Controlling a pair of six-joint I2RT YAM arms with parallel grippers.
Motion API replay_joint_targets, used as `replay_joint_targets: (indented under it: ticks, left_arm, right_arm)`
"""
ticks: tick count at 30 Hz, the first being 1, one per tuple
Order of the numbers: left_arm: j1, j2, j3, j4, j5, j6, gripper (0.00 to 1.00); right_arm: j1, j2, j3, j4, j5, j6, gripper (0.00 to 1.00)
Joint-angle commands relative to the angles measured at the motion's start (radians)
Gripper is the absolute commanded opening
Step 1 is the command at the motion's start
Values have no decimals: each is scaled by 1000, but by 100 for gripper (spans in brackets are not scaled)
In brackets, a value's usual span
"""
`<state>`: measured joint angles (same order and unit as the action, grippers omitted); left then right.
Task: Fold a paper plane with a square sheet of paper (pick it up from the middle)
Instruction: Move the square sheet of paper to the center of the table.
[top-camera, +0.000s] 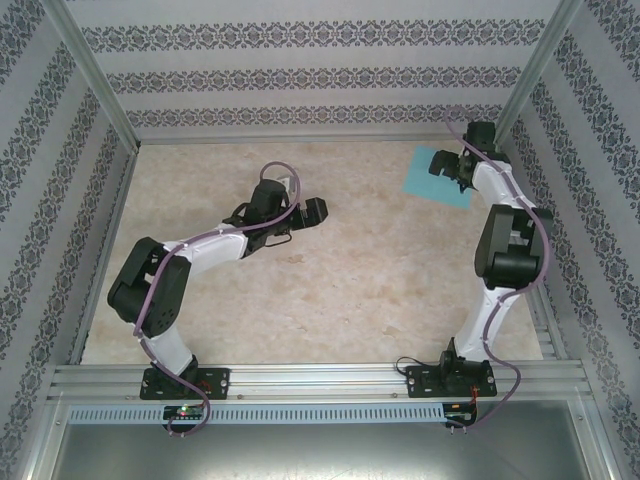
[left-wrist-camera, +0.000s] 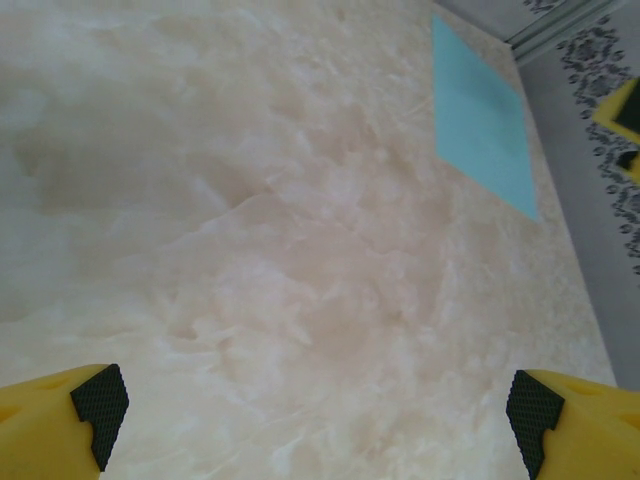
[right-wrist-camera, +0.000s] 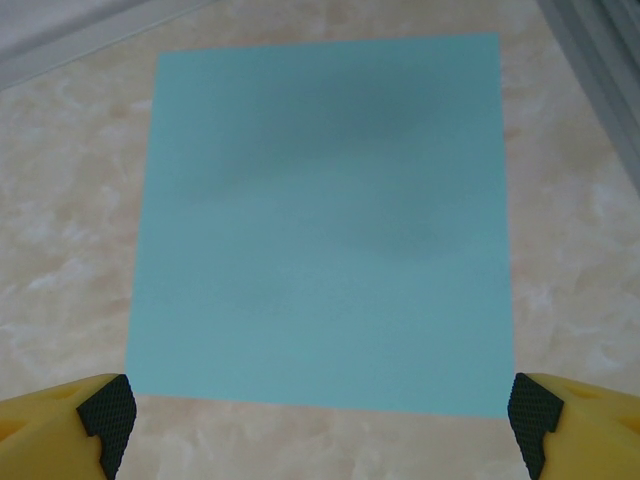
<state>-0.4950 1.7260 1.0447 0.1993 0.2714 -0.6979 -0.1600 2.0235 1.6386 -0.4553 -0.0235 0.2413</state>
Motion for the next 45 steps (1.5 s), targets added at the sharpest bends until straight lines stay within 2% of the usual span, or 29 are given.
replay_joint_targets:
  ticks: [1,12,19,28,45]
  left_arm:
    - [-17,21,44,54,48,-44,100]
    - [-39,41,101,18,70,-34,100]
    - [-46,33,99,0,69,-17,100]
    - [-46,11,84,-33,66,20,100]
    - [-45,-14,61,-72,66,76,100]
  right_arm:
    - [-3,71,101,-122,2,32,97]
    - [7,224,275,-286,-32,27,97]
    - [38,322,418,-439,35,-23,97]
    - [79,393,528,-533,86,-55,95]
    - [94,498,660,-633,74,-45,90]
